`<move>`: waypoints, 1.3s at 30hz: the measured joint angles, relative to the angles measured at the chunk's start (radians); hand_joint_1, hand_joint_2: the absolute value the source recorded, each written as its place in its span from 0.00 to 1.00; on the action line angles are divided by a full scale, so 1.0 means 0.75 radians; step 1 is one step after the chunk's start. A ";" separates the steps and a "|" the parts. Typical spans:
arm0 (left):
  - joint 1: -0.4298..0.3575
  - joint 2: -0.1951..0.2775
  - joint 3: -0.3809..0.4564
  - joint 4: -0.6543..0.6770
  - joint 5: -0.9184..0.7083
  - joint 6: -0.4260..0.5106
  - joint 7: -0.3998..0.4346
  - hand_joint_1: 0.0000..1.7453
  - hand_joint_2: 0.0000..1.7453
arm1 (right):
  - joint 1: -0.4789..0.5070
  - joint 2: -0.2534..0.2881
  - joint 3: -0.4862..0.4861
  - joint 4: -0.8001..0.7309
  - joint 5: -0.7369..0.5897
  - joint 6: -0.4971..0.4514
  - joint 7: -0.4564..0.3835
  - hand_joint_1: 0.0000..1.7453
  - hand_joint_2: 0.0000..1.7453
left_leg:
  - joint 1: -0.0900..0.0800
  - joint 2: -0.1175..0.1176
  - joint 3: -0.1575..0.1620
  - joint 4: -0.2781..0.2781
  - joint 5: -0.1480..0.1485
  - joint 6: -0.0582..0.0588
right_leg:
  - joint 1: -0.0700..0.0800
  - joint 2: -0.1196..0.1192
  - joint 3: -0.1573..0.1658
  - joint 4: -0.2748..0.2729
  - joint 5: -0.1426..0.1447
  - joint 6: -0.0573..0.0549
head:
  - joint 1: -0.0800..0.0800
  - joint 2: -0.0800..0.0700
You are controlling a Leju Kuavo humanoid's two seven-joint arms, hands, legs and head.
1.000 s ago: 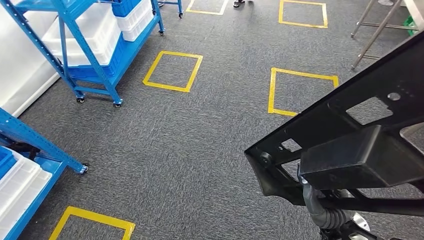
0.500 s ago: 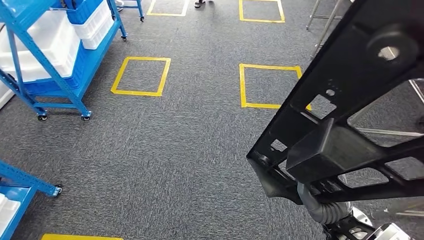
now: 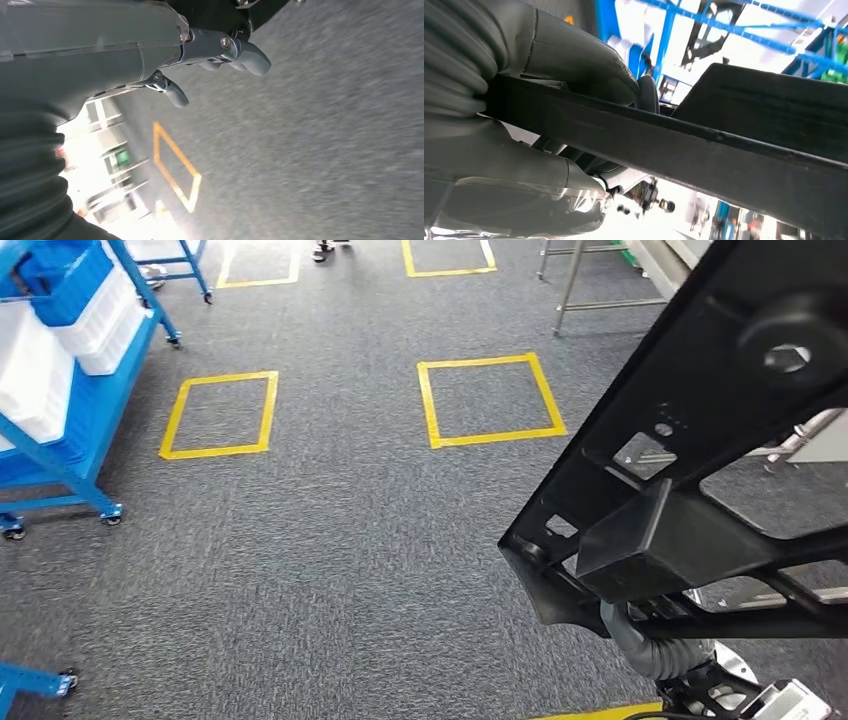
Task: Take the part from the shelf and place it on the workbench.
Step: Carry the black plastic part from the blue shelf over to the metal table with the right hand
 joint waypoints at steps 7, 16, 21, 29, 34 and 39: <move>0.013 0.026 -0.001 0.001 0.242 0.063 -0.067 0.00 1.00 | -0.002 0.002 0.023 0.000 -0.023 -0.032 -0.047 0.97 1.00 | 0.009 -0.105 0.090 -0.248 0.172 0.022 | 0.007 0.128 -0.005 0.010 0.004 0.013 | 0.000 0.000; -0.002 0.076 0.005 0.001 0.242 0.122 -0.241 0.00 1.00 | 0.003 0.060 0.031 0.058 -0.046 -0.048 -0.121 0.97 1.00 | 0.000 0.007 0.102 -0.310 0.192 0.075 | 0.003 0.005 -0.178 0.323 -0.138 0.067 | 0.000 0.000; 0.016 0.080 -0.002 0.001 0.242 0.083 -0.104 0.00 1.00 | 0.012 0.108 0.040 0.104 -0.021 -0.056 -0.162 0.97 1.00 | -0.006 0.086 0.110 -0.305 0.177 0.062 | 0.007 -0.069 -0.034 0.078 -0.020 0.060 | 0.000 0.000; 0.032 0.085 -0.002 0.002 0.242 0.038 0.019 0.00 1.00 | 0.043 0.161 0.041 0.104 -0.001 -0.052 -0.191 0.97 1.00 | -0.002 0.027 0.058 -0.146 0.062 0.011 | 0.008 -0.014 0.012 -0.019 -0.001 0.000 | 0.000 0.000; 0.048 0.088 0.001 0.005 0.242 0.032 0.083 0.00 1.00 | 0.099 0.195 0.038 0.102 0.076 -0.053 -0.209 0.97 1.00 | 0.008 -0.009 -0.040 0.019 0.055 0.007 | 0.009 0.073 0.011 -0.012 -0.003 -0.004 | 0.000 0.000; 0.042 0.100 0.020 0.005 0.242 0.124 -0.128 0.00 1.00 | 0.094 0.196 0.018 0.119 -0.005 0.023 -0.209 0.97 1.00 | 0.015 -0.106 0.077 -0.275 0.181 0.024 | 0.009 0.160 -0.005 0.002 0.000 0.026 | 0.000 0.000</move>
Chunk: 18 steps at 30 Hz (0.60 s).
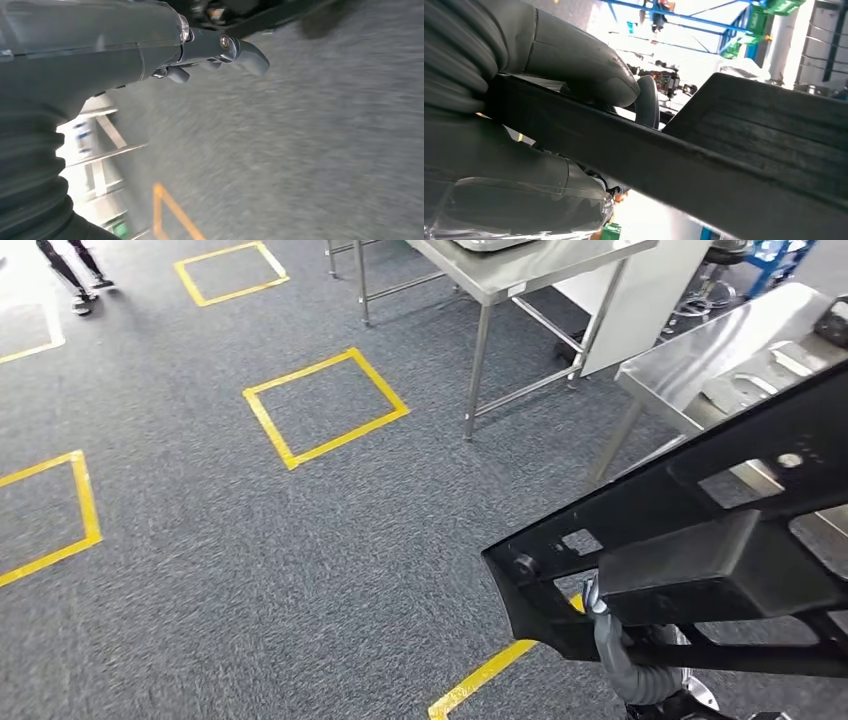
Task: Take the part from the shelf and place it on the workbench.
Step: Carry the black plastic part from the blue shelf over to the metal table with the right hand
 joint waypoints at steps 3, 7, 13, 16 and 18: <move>-0.010 0.007 0.007 -0.001 0.000 0.007 -0.044 0.00 1.00 | -0.007 0.000 -0.007 0.021 -0.017 0.018 0.000 0.97 1.00 | 0.001 0.042 0.006 -0.019 0.014 0.026 | -0.004 -0.014 -0.015 0.014 -0.006 0.025 | 0.000 0.000; -0.010 0.012 0.013 -0.001 0.000 0.015 -0.069 0.00 1.00 | -0.023 -0.001 -0.013 0.042 -0.018 0.024 0.000 0.97 1.00 | -0.007 0.108 0.006 -0.030 0.022 0.046 | -0.004 -0.148 -0.146 0.284 -0.148 0.042 | 0.000 0.000; -0.033 0.014 -0.027 -0.002 0.000 0.069 -0.160 0.00 1.00 | -0.100 0.000 0.004 0.074 0.034 0.017 0.029 0.97 1.00 | -0.017 0.203 0.016 -0.026 0.007 0.032 | 0.001 -0.244 -0.016 0.049 -0.015 0.034 | 0.000 0.000; -0.039 0.019 -0.048 -0.002 0.000 0.059 -0.104 0.00 1.00 | -0.106 0.006 0.012 0.071 0.036 -0.003 0.061 0.97 1.00 | -0.023 0.234 0.028 -0.027 -0.002 0.012 | 0.013 -0.248 0.010 -0.010 -0.009 0.010 | 0.000 0.000; -0.029 0.029 -0.059 -0.002 0.000 0.021 -0.029 0.00 1.00 | -0.088 0.011 0.012 0.070 0.017 -0.010 0.065 0.97 1.00 | -0.019 0.225 0.032 -0.016 -0.019 -0.003 | 0.005 -0.218 0.016 -0.020 -0.003 -0.006 | 0.000 0.000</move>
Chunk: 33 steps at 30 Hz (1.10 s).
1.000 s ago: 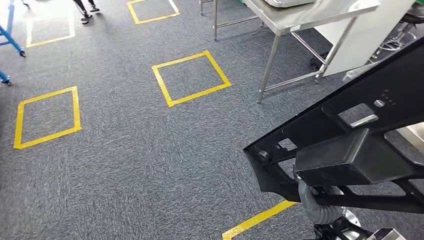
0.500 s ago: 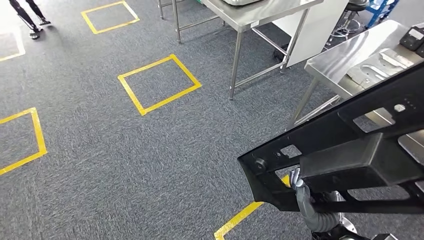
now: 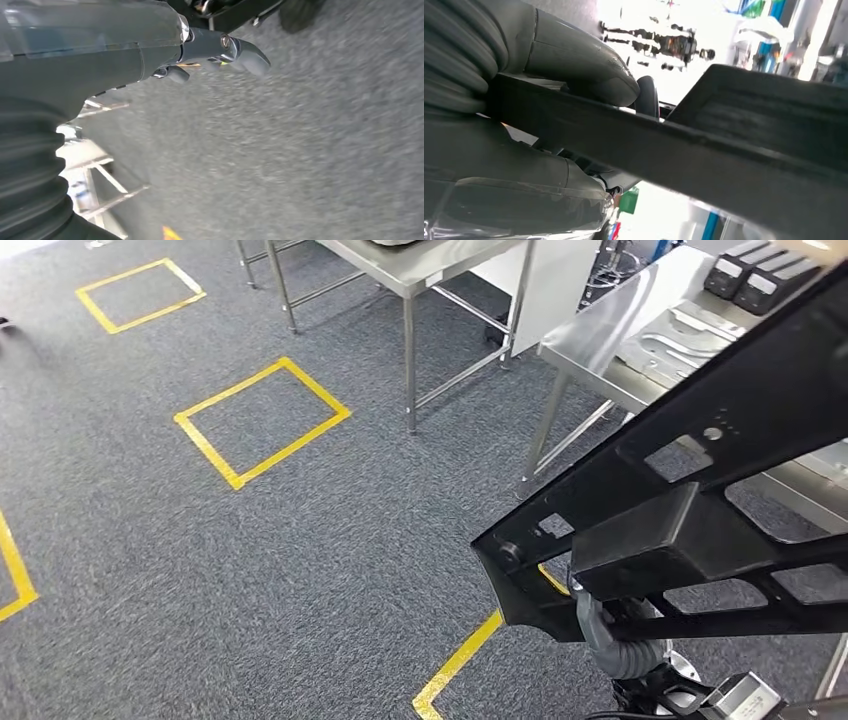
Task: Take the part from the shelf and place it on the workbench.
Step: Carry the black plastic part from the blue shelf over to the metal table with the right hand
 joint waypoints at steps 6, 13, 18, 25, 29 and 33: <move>0.057 0.018 -0.021 0.000 0.000 -0.148 0.268 0.00 1.00 | 0.092 0.056 -0.019 -0.013 -0.026 -0.015 -0.028 0.97 1.00 | 0.012 -0.123 -0.176 0.380 -0.172 -0.021 | -0.007 0.099 0.003 -0.006 0.006 -0.022 | 0.000 0.000; 0.062 0.018 -0.028 0.000 0.000 -0.003 0.079 0.00 1.00 | 0.131 0.088 -0.048 -0.048 0.013 0.020 -0.027 0.97 1.00 | 0.019 -0.245 -0.031 0.013 0.019 0.005 | -0.009 0.221 -0.017 0.015 0.008 0.014 | 0.000 0.000; 0.014 0.023 -0.047 -0.001 0.000 0.073 -0.090 0.00 1.00 | 0.127 0.072 -0.047 -0.080 0.031 0.003 -0.023 0.97 1.00 | 0.020 -0.161 -0.026 -0.014 0.044 0.047 | -0.009 0.111 -0.094 0.155 -0.075 0.049 | 0.000 0.000; 0.000 0.012 -0.050 -0.001 0.000 -0.031 0.081 0.00 1.00 | 0.120 0.027 -0.042 -0.136 0.033 -0.034 0.012 0.97 1.00 | 0.011 -0.037 -0.017 -0.013 0.032 0.037 | -0.004 0.000 -0.043 0.116 -0.036 0.046 | 0.000 0.000; 0.019 -0.019 -0.024 0.004 0.000 -0.079 0.204 0.00 1.00 | 0.116 0.001 -0.042 -0.161 0.035 -0.043 0.017 0.97 1.00 | 0.002 0.014 -0.001 -0.015 0.019 0.012 | 0.008 -0.013 0.016 -0.008 -0.010 0.017 | 0.000 0.000; 0.027 -0.038 -0.010 0.009 0.000 -0.087 0.224 0.00 1.00 | 0.113 -0.012 -0.041 -0.176 0.037 -0.044 0.021 0.97 1.00 | 0.013 -0.073 -0.050 0.123 -0.077 -0.010 | -0.007 0.040 0.026 -0.026 0.004 -0.008 | 0.000 0.000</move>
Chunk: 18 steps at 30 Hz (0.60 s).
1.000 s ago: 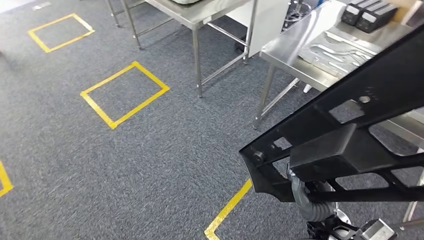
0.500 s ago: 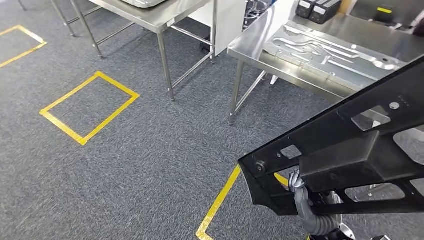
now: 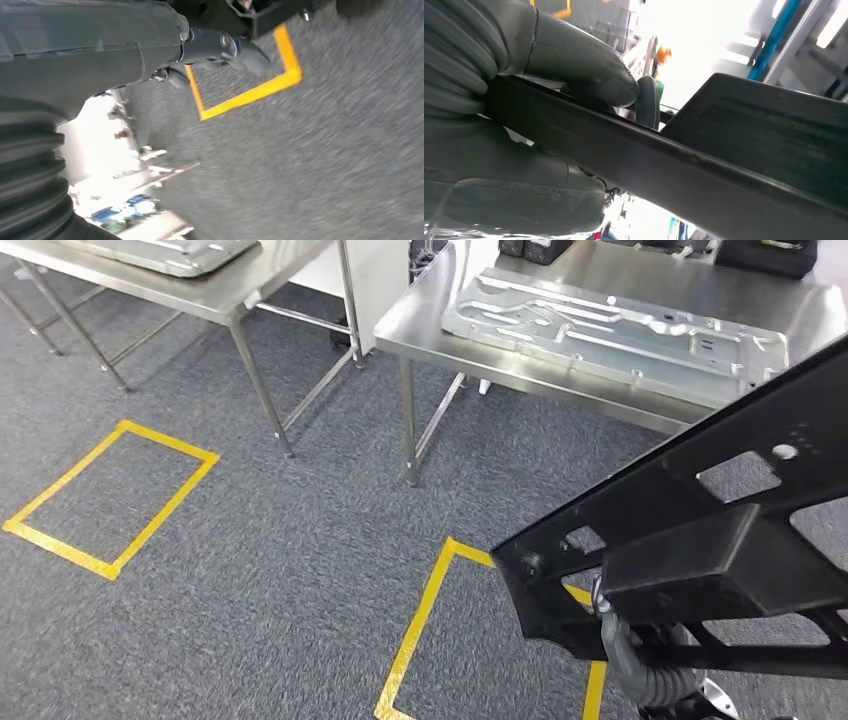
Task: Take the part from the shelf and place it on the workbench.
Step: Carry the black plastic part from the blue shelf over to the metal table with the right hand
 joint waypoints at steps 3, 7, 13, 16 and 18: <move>0.007 -0.006 0.010 0.005 0.000 -0.003 0.004 0.00 1.00 | -0.003 -0.002 0.001 -0.001 0.000 0.000 0.003 0.97 1.00 | 0.003 -0.048 -0.121 0.244 -0.094 -0.006 | 0.002 0.047 -0.003 0.002 0.002 -0.005 | 0.000 0.000; 0.014 -0.011 0.021 0.006 0.000 -0.024 0.023 0.00 1.00 | -0.007 -0.009 0.004 -0.001 0.002 0.001 0.014 0.97 1.00 | 0.008 -0.102 -0.043 0.023 0.073 0.005 | 0.002 0.121 -0.003 0.015 -0.003 0.002 | 0.000 0.000; 0.003 -0.046 0.028 0.008 0.000 -0.002 -0.083 0.00 1.00 | -0.035 -0.043 0.035 0.000 0.012 -0.017 0.059 0.97 1.00 | 0.007 -0.120 0.014 -0.126 0.122 0.045 | -0.008 0.162 -0.031 0.034 -0.007 0.053 | 0.000 0.000; -0.005 -0.056 0.028 0.008 0.000 0.058 -0.254 0.00 1.00 | -0.070 -0.068 0.057 0.011 0.005 -0.036 0.061 0.97 1.00 | 0.007 -0.067 0.015 -0.138 0.130 0.064 | -0.007 0.050 -0.119 0.210 -0.107 0.071 | 0.000 0.000; -0.011 -0.056 0.028 0.007 0.000 0.090 -0.343 0.00 1.00 | -0.086 -0.080 0.072 0.026 0.003 -0.048 0.058 0.97 1.00 | 0.003 -0.032 0.014 -0.137 0.128 0.066 | -0.012 0.024 -0.198 0.367 -0.167 0.082 | 0.000 0.000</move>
